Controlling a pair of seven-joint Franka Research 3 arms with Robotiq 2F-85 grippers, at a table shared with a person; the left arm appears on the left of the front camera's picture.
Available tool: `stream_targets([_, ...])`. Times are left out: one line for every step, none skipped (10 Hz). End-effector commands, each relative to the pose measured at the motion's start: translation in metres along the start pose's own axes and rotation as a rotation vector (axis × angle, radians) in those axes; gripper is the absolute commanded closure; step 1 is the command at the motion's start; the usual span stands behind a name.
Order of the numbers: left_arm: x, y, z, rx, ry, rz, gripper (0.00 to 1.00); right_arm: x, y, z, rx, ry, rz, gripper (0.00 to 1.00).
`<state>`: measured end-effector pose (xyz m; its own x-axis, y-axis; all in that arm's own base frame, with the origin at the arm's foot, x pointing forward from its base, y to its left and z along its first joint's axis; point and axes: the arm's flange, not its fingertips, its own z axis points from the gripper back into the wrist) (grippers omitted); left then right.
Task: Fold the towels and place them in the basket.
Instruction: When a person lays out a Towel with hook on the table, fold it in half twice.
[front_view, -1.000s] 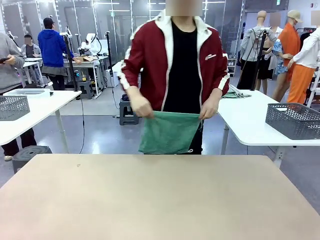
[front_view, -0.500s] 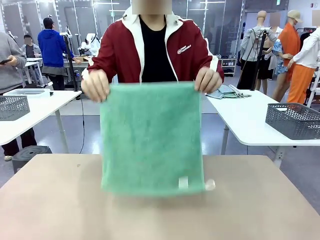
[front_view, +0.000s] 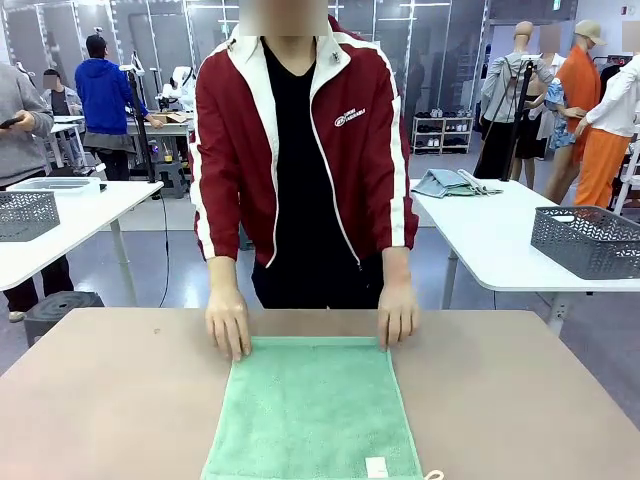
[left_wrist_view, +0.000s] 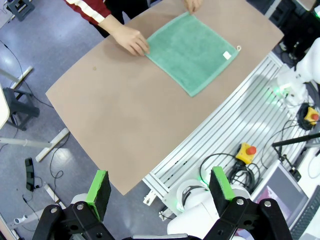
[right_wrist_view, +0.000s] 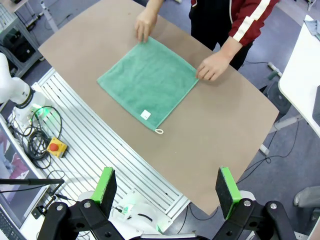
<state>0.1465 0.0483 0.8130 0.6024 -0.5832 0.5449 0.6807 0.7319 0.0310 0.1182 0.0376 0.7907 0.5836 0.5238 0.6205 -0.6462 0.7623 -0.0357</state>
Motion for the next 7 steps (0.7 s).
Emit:
stream_targets([-0.0008,-0.0016,0.0003,-0.002,-0.004,-0.005,0.00,-0.0021,0.0038,0.0046,0.002,-0.014,0.016,0.00])
stream_targets([-0.0008,-0.0016,0.0003,-0.002,-0.004,-0.005,0.00,-0.0021,0.0038,0.0046,0.002,-0.014,0.016,0.00])
stream_targets([-0.0008,-0.0016,0.0003,-0.002,-0.004,-0.005,0.00,-0.0021,0.0038,0.0046,0.002,-0.014,0.016,0.00])
stream_targets([-0.0008,-0.0016,0.0003,-0.002,-0.004,-0.005,0.00,-0.0021,0.0038,0.0046,0.002,-0.014,0.016,0.00])
stream_targets([-0.0008,-0.0016,0.0003,-0.002,-0.004,-0.005,0.00,-0.0021,0.0038,0.0046,0.002,-0.014,0.016,0.00])
stream_targets([-0.0008,-0.0016,0.0003,-0.002,-0.004,-0.005,0.00,-0.0021,0.0038,0.0046,0.002,-0.014,0.016,0.00])
stream_targets([0.0000,0.0000,0.0000,0.000,0.000,0.000,0.00,0.0000,0.0000,0.0000,0.000,0.000,0.000,0.00])
